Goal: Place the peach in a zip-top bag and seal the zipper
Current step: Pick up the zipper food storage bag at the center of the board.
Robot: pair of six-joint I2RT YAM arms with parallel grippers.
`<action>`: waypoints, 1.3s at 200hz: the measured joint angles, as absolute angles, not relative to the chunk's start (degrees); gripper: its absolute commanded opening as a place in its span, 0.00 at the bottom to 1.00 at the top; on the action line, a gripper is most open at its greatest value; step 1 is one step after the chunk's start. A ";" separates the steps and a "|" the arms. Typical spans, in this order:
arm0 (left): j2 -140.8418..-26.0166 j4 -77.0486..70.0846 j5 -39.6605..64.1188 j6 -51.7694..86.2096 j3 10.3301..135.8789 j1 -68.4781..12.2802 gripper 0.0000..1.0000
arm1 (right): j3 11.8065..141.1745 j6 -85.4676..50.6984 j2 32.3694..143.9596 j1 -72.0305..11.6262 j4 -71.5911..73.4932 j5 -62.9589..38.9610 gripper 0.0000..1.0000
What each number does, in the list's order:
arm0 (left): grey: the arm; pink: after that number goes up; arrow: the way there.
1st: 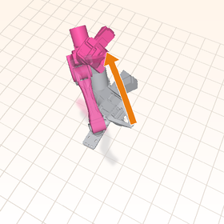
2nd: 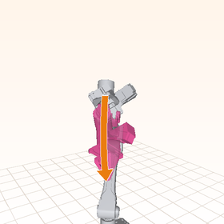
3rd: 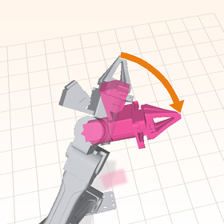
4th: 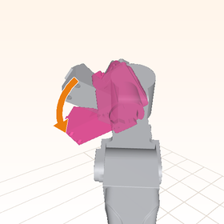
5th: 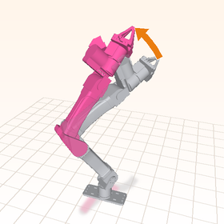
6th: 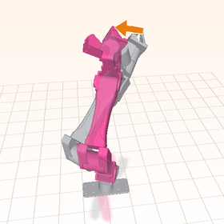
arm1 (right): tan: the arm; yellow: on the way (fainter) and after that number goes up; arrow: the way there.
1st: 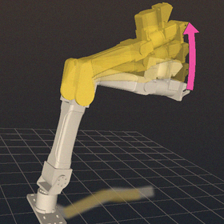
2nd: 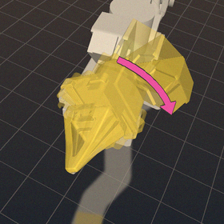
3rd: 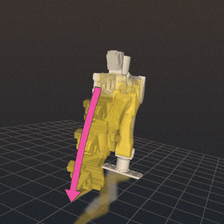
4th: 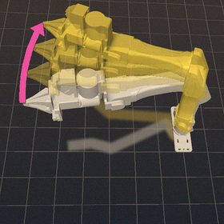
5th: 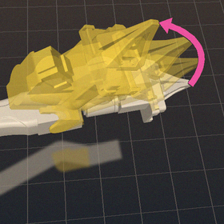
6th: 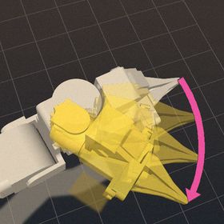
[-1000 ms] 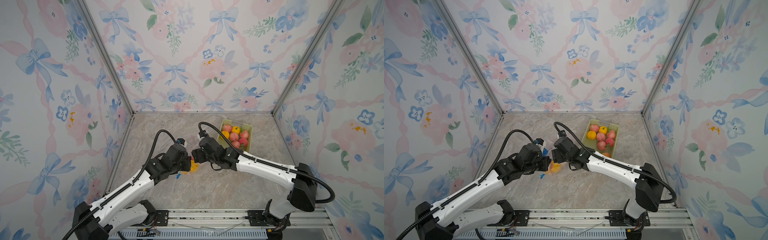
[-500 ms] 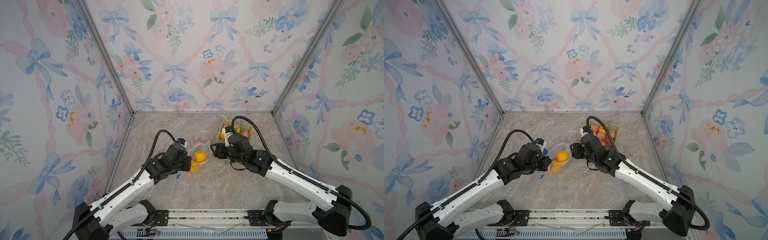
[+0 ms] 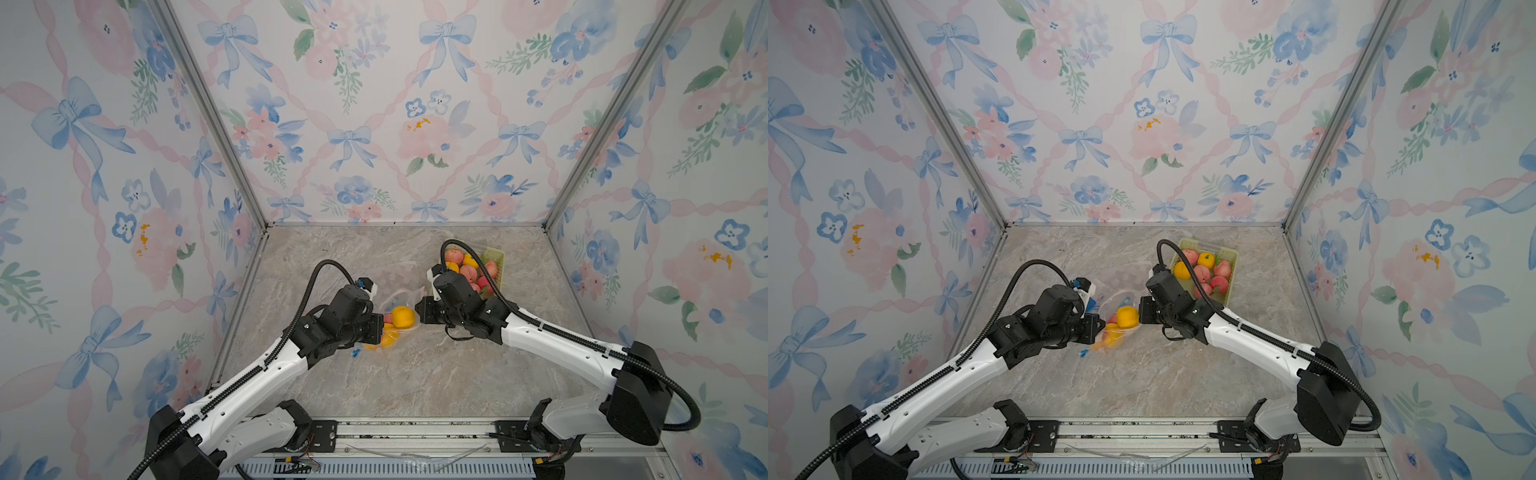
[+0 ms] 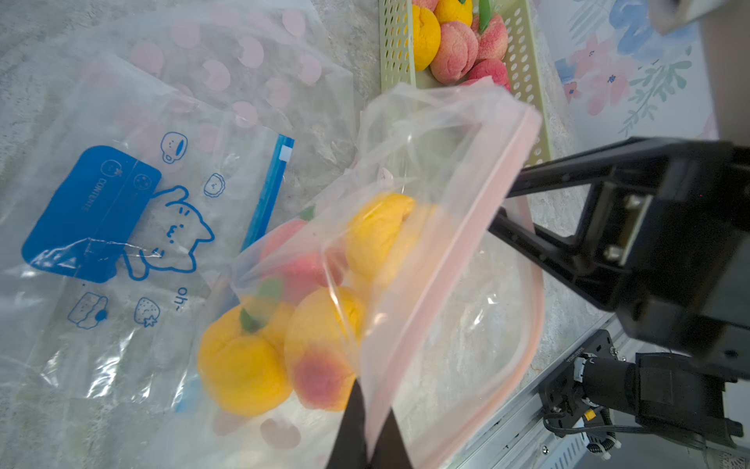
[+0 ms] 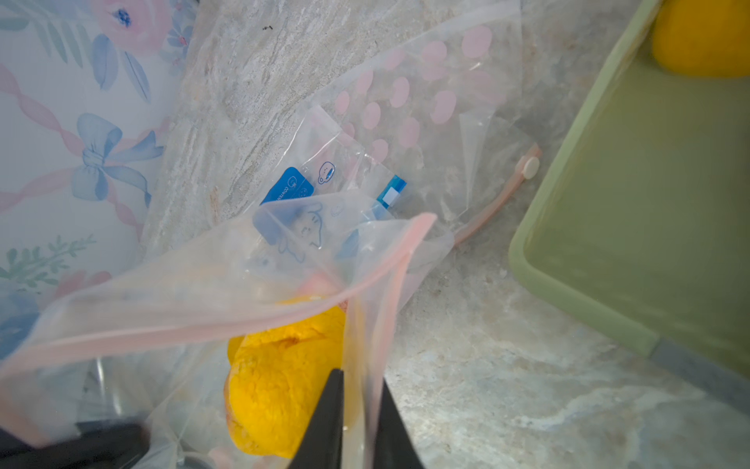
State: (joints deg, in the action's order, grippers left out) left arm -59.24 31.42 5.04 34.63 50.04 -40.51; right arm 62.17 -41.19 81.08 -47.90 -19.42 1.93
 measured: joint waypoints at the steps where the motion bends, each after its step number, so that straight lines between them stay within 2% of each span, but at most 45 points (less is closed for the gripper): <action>1: -59.24 31.42 5.06 34.63 50.04 -40.51 0.00 | 62.30 -41.28 81.08 -47.92 -19.53 1.96 0.00; 19: -59.24 31.70 5.23 33.23 50.09 -40.23 0.01 | 65.93 -40.23 81.06 -48.40 -22.11 3.42 0.00; 29: -59.24 32.42 5.23 32.40 50.28 -40.07 0.10 | 67.48 -40.03 80.90 -48.64 -23.38 4.03 0.00; 39: -59.18 33.08 5.26 31.14 50.57 -40.01 0.27 | 68.23 -40.12 80.73 -48.86 -24.21 4.60 0.00; 45: -59.05 33.43 5.37 30.39 50.74 -39.97 0.34 | 68.31 -40.29 80.55 -48.86 -24.73 4.89 0.00; 67: -57.08 34.41 5.19 29.28 50.83 -39.94 0.45 | 68.14 -41.67 80.40 -48.80 -26.46 5.61 0.00; 107: -47.24 32.86 4.16 27.44 47.27 -39.94 0.46 | 67.70 -44.62 80.40 -48.75 -26.65 6.15 0.00; 123: -42.04 29.21 5.58 26.68 42.11 -39.94 0.50 | 67.70 -45.32 80.40 -48.73 -26.65 6.48 0.00; 182: -20.25 14.11 6.87 26.13 23.16 -44.51 0.54 | 67.70 -47.40 80.68 -48.47 -26.87 7.31 0.00; 236: -21.71 2.57 -6.33 25.28 13.65 -59.72 0.61 | 67.70 -48.23 81.03 -48.42 -26.87 7.35 0.00; 260: -24.69 -3.62 -13.04 24.40 9.63 -63.29 0.59 | 67.70 -48.66 81.03 -48.42 -26.85 7.33 0.00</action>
